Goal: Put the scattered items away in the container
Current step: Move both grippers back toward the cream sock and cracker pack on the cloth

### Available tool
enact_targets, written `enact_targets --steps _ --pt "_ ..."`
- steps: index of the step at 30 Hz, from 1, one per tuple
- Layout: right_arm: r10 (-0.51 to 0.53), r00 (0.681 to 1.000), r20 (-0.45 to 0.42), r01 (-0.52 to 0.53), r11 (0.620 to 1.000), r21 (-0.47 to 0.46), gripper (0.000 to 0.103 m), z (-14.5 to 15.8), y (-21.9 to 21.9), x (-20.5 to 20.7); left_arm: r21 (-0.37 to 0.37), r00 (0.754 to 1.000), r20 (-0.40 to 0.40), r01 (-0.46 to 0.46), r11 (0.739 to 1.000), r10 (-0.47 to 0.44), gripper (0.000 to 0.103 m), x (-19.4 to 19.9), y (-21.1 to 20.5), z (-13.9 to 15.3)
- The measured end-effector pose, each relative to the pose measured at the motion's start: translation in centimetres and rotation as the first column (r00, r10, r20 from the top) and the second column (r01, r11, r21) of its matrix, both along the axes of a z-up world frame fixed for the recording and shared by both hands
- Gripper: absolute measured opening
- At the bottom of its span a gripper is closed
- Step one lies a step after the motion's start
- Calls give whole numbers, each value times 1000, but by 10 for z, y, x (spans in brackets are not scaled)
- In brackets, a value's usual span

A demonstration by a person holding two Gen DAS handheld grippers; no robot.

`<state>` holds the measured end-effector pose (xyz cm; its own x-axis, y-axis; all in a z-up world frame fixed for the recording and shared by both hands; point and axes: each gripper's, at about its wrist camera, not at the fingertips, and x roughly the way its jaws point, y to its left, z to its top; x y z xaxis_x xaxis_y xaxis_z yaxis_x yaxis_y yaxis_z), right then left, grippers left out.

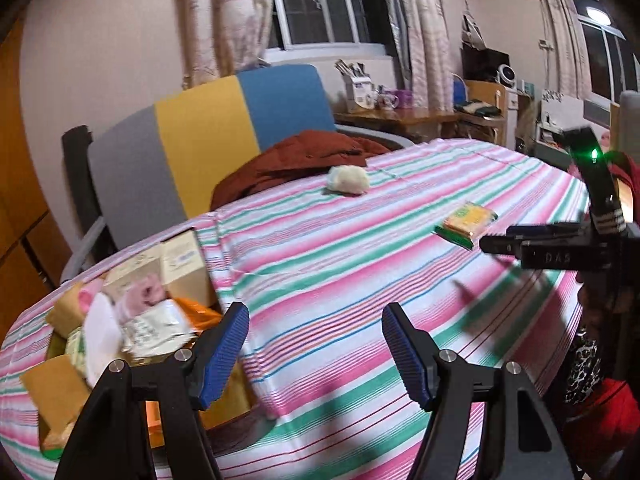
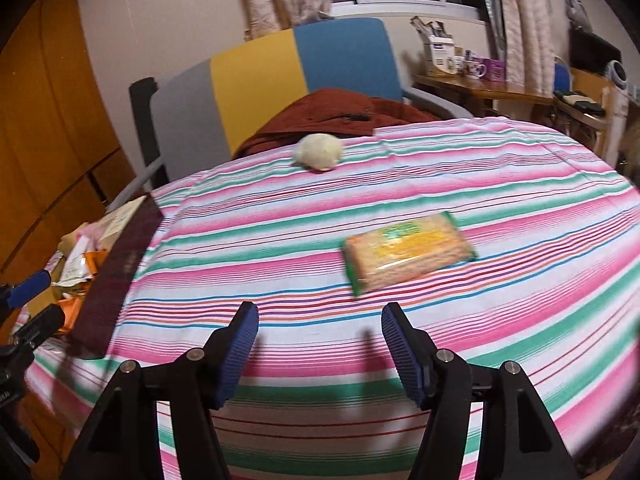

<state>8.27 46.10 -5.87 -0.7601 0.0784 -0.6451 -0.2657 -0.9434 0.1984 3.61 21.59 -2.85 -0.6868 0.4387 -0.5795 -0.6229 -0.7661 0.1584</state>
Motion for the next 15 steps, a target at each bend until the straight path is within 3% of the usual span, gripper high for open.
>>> enact_targets --steps 11,15 --pt "-45 997 56 42 998 53 93 6 37 -7 -43 995 86 57 997 -53 70 -19 35 -38" --pt "-55 993 101 48 997 68 94 1 51 -17 -56 992 110 69 996 -62 70 -22 41 -49"
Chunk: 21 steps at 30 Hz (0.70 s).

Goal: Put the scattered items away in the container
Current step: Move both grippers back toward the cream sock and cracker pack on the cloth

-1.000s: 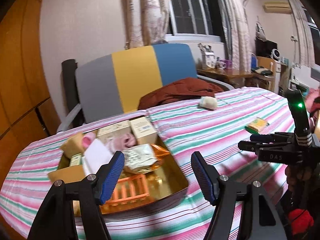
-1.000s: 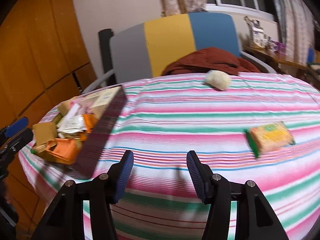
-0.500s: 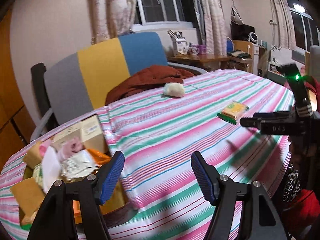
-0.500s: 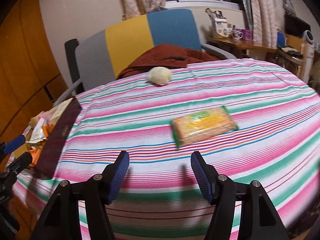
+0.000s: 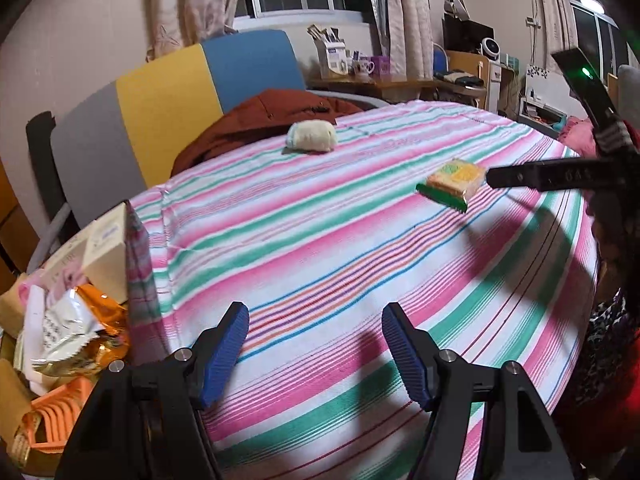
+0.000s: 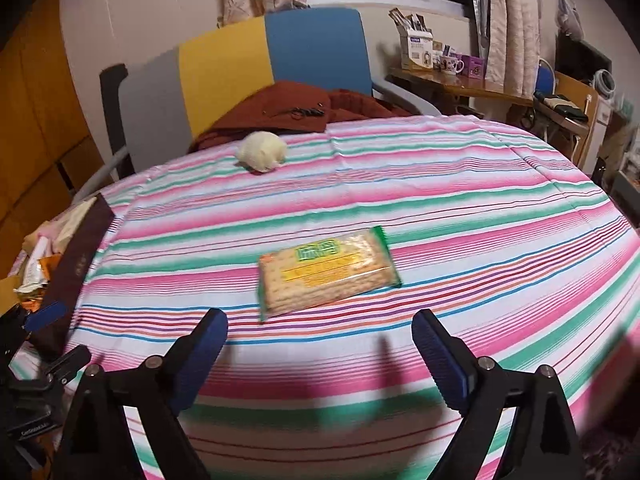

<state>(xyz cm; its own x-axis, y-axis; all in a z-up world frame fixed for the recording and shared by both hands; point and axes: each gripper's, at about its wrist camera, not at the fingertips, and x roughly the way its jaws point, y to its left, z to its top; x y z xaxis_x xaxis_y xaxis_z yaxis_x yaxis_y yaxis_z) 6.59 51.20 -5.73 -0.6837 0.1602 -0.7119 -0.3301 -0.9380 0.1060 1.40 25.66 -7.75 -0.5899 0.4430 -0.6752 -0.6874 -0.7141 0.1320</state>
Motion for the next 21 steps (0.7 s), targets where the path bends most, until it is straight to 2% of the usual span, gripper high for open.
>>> enact_targets --steps 3,7,10,17,21 --pt "25 999 45 -24 1000 -14 95 -3 6 -16 -5 1000 13 6 1000 -6 70 -2 4 -5" --pt "38 992 119 -17 985 -172 97 -10 19 -38 -5 999 38 10 1000 -10 70 -6 7 -11" --pt "45 995 88 -17 956 -293 97 -11 23 -44 14 998 54 13 1000 -13 71 -8 5 -13" --pt "-43 989 139 75 970 -233 98 -21 20 -69 24 998 55 26 999 -27 71 -9 4 -13" --pt "-42 991 127 67 978 -199 97 -20 21 -83 29 997 61 34 999 -36 71 -10 4 -13"
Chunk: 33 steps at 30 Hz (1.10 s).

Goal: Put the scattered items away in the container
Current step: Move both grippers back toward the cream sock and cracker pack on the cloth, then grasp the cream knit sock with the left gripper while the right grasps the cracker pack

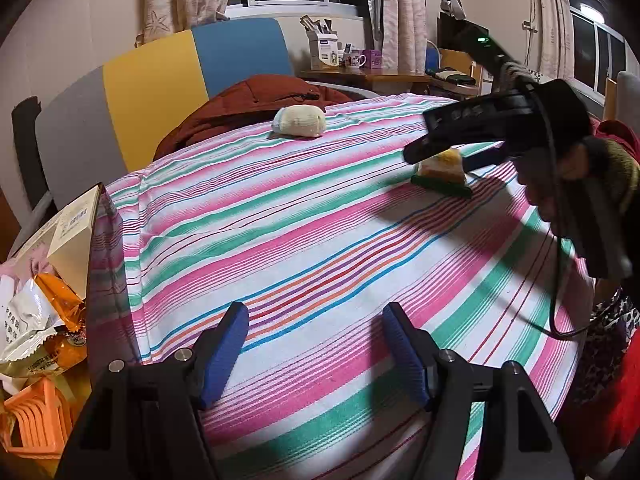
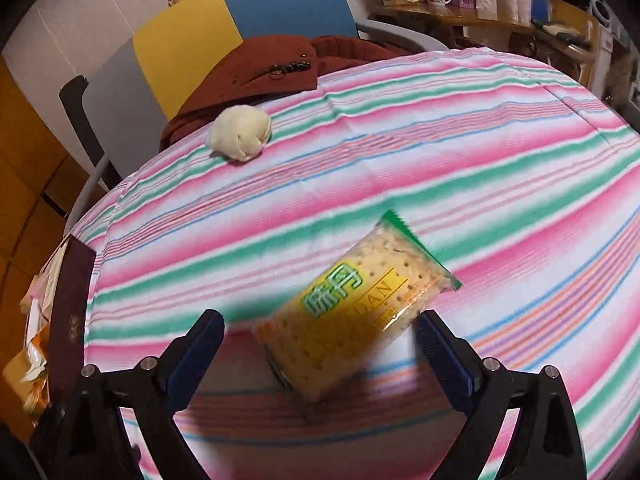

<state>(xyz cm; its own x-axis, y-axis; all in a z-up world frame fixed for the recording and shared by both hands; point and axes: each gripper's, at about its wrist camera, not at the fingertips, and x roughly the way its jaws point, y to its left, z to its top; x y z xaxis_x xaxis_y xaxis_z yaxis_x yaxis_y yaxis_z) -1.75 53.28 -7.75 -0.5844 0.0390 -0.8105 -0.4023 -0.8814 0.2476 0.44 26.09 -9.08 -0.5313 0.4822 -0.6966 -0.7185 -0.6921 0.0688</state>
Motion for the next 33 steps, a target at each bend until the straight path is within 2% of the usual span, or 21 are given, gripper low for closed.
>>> enact_targets --steps 1,4,5,10,14,17,21,26,28,29,30,33 --pt "21 1000 9 -21 999 29 94 -1 -2 -5 0 1000 1 2 1000 -2 71 0 0 0" --pt "86 994 73 -96 984 151 67 -1 -8 -19 0 1000 6 5 1000 -5 71 -1 0 0" --pt "109 990 93 -124 977 171 63 0 -8 -22 1 1000 12 3 1000 -3 71 -2 0 1" --pt "218 957 193 -258 942 216 60 0 -4 -27 12 996 87 -21 1000 20 70 -12 5 7" --pt "335 903 268 -398 887 233 59 2 -4 -31 41 994 104 -38 998 34 70 -25 16 29" --pt "387 877 284 -453 864 221 59 2 -2 -32 61 990 135 -52 997 44 70 -40 32 48" --pt "423 866 268 -481 852 206 59 0 2 -29 63 986 159 -53 997 42 70 -70 62 69" --pt "439 866 241 -487 851 198 61 0 5 -28 70 977 202 -91 993 76 71 -118 97 80" --pt "442 862 249 -494 844 211 61 0 3 -30 69 973 217 -94 993 77 73 -139 112 80" --pt "442 861 251 -495 842 215 61 -1 3 -33 64 972 221 -92 994 76 79 -148 119 78" --pt "441 861 253 -495 842 217 61 -1 2 -33 55 975 211 -85 995 71 83 -158 127 77" --pt "434 863 259 -490 845 216 61 -1 2 -35 25 985 164 -64 998 59 83 -177 147 74"
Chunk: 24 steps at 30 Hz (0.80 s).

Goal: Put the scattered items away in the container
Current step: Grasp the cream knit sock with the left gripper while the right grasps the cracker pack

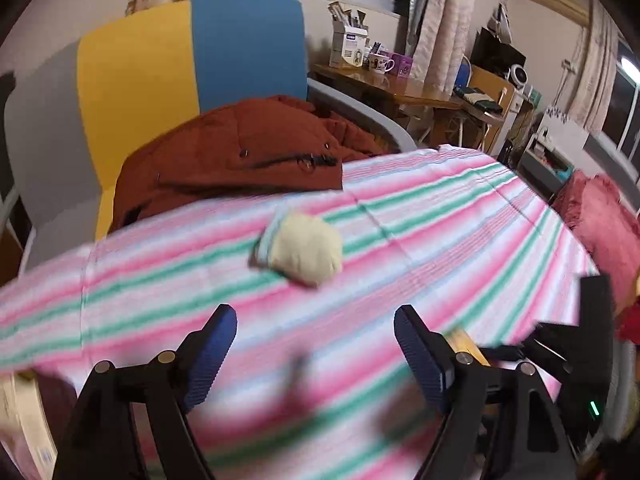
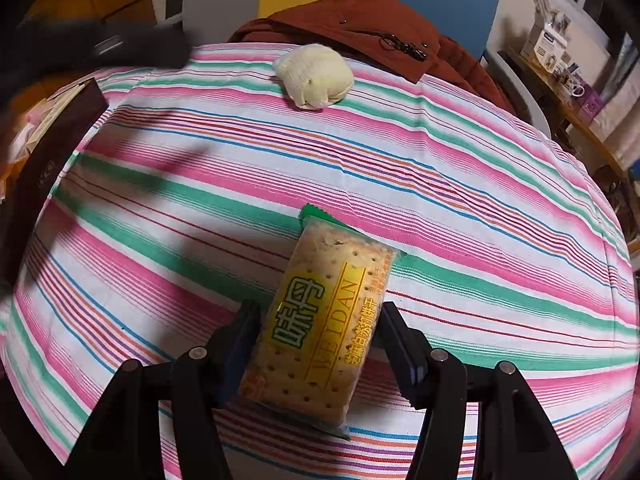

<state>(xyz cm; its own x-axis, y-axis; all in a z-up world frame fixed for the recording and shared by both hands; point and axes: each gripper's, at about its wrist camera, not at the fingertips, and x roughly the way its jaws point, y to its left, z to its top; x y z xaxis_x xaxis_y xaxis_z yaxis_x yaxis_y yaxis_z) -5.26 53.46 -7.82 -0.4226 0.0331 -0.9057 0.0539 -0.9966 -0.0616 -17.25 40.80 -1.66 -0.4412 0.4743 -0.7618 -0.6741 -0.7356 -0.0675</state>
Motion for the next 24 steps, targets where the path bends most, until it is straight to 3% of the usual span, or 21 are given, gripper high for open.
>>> enact_targets --steps 10,19,22,24 --pt "-7 1000 4 7 1000 26 66 0 -1 -5 -77 991 -73 103 992 -109 85 -44 50 -26" --pt "-10 1000 6 10 999 33 67 -1 -1 -5 -99 984 -56 163 982 -169 85 -61 66 -45" --pt "-20 1000 9 19 1000 24 69 -1 1 -6 -100 985 -49 159 982 -165 80 -63 68 -50" --pt "-21 1000 6 21 1000 22 69 -1 1 -6 -111 986 -62 150 982 -157 69 -62 69 -51"
